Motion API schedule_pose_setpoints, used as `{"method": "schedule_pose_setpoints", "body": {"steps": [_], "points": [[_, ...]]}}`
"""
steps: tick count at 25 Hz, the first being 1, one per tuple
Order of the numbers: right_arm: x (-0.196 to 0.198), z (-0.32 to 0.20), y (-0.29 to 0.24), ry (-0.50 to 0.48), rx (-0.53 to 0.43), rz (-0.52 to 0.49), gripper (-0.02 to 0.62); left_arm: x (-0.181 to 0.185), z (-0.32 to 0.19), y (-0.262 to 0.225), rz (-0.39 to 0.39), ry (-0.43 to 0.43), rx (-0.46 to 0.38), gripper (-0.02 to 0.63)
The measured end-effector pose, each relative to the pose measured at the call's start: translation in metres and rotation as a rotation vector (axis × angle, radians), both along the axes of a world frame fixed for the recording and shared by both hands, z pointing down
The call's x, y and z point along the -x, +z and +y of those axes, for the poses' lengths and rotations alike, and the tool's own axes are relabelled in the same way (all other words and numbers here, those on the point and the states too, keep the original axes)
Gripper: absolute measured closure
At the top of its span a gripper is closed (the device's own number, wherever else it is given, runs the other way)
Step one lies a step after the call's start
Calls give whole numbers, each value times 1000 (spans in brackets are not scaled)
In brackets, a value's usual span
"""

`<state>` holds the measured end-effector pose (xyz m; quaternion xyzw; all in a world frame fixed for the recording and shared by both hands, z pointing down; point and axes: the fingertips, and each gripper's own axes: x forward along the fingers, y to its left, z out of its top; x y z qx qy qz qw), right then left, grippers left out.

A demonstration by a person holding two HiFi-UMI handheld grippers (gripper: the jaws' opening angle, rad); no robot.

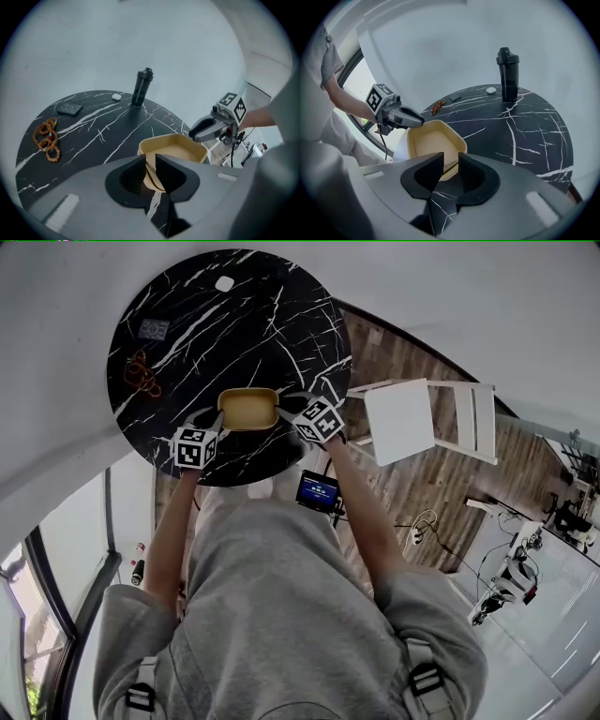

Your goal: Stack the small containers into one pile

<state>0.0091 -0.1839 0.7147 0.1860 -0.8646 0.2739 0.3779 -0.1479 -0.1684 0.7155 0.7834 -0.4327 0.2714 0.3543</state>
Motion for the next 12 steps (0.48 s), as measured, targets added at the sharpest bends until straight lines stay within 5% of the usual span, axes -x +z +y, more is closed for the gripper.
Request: {"method": "schedule_pose_setpoints", "body": {"steps": [8,12], "points": [[8,-3,5,-22,-26,18,480,1,-2,4,-56,13,-57,531],[10,0,1,-94,-111,60,485,-1,-1,2,-111,5,-103,534]]}}
